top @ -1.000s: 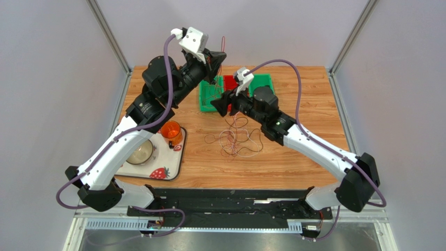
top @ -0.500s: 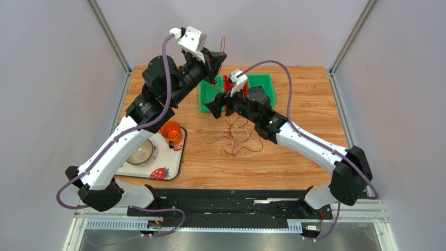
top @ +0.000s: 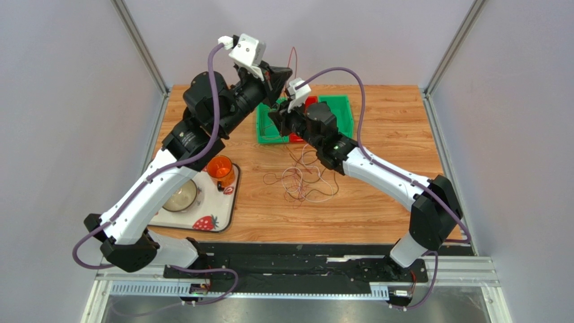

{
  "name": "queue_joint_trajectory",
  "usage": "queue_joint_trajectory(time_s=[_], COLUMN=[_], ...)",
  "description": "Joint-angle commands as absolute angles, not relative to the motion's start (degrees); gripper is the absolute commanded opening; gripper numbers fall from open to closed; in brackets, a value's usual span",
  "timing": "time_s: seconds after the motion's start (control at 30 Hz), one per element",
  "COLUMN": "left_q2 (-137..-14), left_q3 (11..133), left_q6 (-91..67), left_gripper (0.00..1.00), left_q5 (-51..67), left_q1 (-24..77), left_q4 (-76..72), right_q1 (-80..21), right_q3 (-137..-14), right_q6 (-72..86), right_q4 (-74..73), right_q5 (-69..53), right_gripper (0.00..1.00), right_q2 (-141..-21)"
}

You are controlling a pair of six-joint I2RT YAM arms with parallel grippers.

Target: Untangle the cables

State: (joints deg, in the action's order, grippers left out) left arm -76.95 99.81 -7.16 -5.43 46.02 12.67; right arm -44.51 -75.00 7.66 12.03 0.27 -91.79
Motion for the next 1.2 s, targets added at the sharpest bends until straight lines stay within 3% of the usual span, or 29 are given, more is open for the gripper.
queue_joint_trajectory(time_s=[0.0, 0.27, 0.37, 0.4, 0.43, 0.57, 0.7, 0.8, 1.1, 1.17], left_q2=[-76.81, -81.46, -87.26, -88.58, -90.42, -94.3, -94.84, -90.28, -69.01, -63.47], left_q3=[101.6, 105.45, 110.82, 111.87, 112.67, 114.16, 113.65, 107.51, 80.53, 75.51], left_q6=[-6.16, -7.89, -16.33, -19.39, -20.64, -22.85, -22.24, -21.63, -21.09, -20.83], left_gripper=[0.0, 0.01, 0.54, 0.94, 0.98, 0.98, 0.98, 0.98, 0.99, 0.99], left_q5=[-6.59, -17.84, -11.99, -9.87, -8.28, 1.3, 2.02, 2.98, 9.05, 8.7], left_q1=[45.88, 38.95, 31.83, 29.12, 28.13, 25.84, 25.66, 25.58, 25.58, 25.58], left_q4=[12.83, 21.86, 33.11, 35.57, 38.03, 42.69, 45.7, 43.52, 40.43, 41.22], right_q1=[-44.82, -44.65, -44.12, -44.12, -44.12, -43.86, -43.68, -41.93, -28.58, -25.25], right_q3=[-74.89, -68.65, -69.86, -71.09, -73.19, -83.73, -91.3, -95.78, -100.28, -106.06], right_q6=[7.29, 4.66, 5.01, 4.57, 4.22, 2.72, 0.89, 0.18, 1.49, 2.72], right_q4=[14.42, 6.25, 4.84, 3.96, 2.65, -2.98, -6.94, -9.31, -9.84, -13.52], right_q5=[2.02, 1.49, 1.76, 1.84, 1.93, 1.67, 2.63, 5.28, -2.37, -5.01], right_gripper=[0.0, 0.0, 0.0, 0.0, 0.0, 0.0, 0.0, 0.0, 0.0, 0.0], right_q2=[-88.69, -75.69, -70.77, -70.23, -69.96, -70.92, -75.39, -78.56, -92.0, -98.48])
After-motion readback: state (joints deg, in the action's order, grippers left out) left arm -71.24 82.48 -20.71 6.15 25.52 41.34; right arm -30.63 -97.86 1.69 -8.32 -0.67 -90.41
